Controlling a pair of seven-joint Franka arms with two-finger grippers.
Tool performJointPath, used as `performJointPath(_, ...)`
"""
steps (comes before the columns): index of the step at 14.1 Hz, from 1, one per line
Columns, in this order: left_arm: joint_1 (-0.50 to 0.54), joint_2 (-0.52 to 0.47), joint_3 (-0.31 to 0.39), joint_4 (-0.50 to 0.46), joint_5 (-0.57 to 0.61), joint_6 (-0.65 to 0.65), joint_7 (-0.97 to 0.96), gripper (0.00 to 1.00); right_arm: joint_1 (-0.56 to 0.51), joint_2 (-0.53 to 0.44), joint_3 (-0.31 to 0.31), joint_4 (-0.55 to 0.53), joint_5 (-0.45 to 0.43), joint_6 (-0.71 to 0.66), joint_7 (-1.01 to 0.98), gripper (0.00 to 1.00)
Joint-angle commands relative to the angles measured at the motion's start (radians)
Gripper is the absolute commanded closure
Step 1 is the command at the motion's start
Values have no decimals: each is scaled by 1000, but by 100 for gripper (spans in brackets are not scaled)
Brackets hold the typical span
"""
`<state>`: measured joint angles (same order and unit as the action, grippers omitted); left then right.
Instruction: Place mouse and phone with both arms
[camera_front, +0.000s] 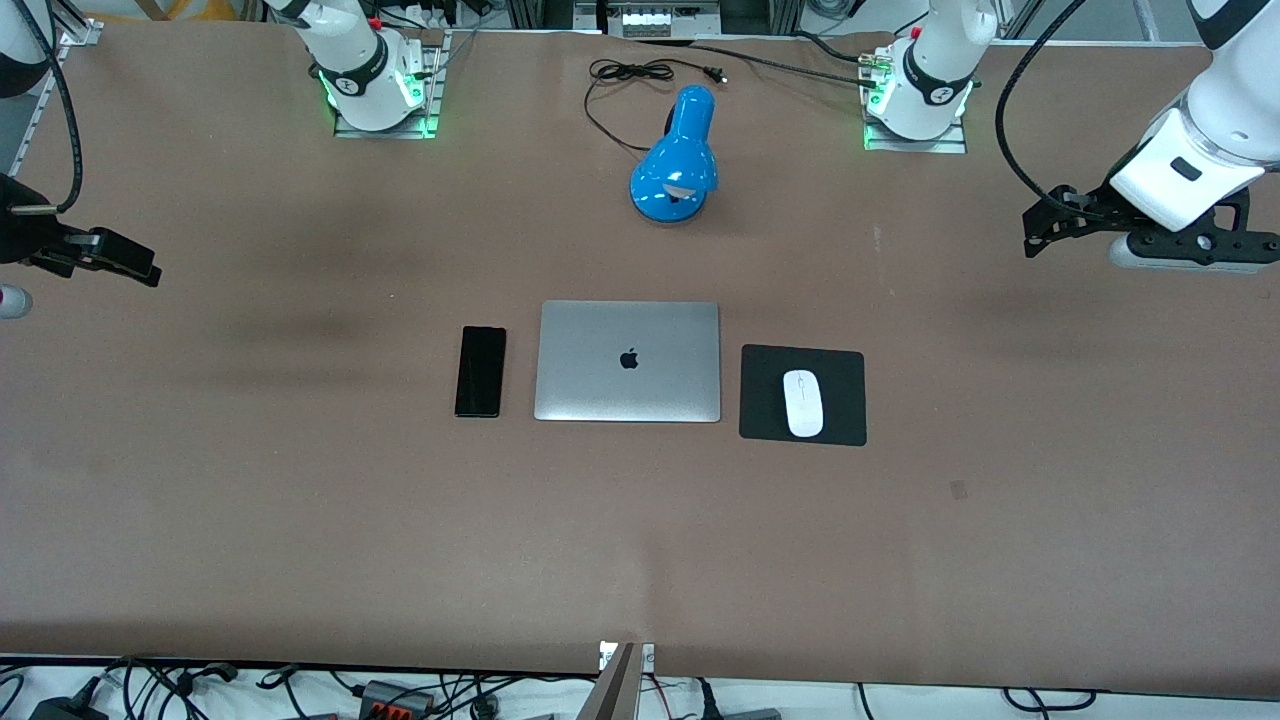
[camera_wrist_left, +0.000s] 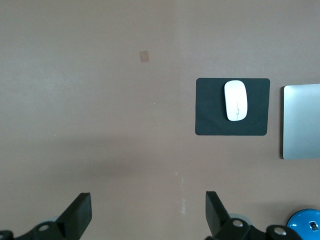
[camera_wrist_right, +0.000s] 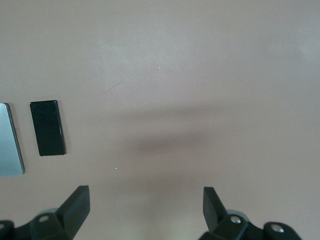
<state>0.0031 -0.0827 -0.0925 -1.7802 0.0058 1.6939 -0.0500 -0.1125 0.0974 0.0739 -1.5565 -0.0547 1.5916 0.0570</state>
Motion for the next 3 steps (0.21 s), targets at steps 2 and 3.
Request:
performJointPath(2,11,14,-7,27,-20,-11,28,0,5,10,-6,26,7,-22,-16,0)
performJointPath(3,11,14,-7,27,-20,-11,30,0,5,10,-6,26,7,-22,-16,0)
